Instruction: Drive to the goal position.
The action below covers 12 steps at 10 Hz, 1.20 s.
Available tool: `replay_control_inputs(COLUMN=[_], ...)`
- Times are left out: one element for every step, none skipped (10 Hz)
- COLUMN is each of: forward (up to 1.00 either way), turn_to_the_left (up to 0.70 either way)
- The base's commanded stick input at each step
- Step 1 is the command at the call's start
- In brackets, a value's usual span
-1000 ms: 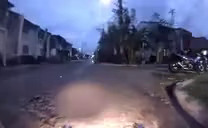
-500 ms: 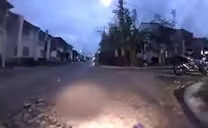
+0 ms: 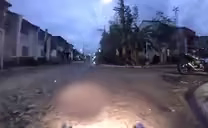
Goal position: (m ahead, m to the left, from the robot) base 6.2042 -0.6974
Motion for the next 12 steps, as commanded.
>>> replay_control_inputs(forward=[0.50, 0.50, 0.50, 0.50, 0.50, 0.50, 0.50, 0.50, 0.50, 0.50, 0.50, 0.50], turn_to_the_left=[0.41, 0.50, 0.35, 0.00, 0.00, 0.00, 0.00, 0.00, 0.00, 0.00, 0.00, 0.00])
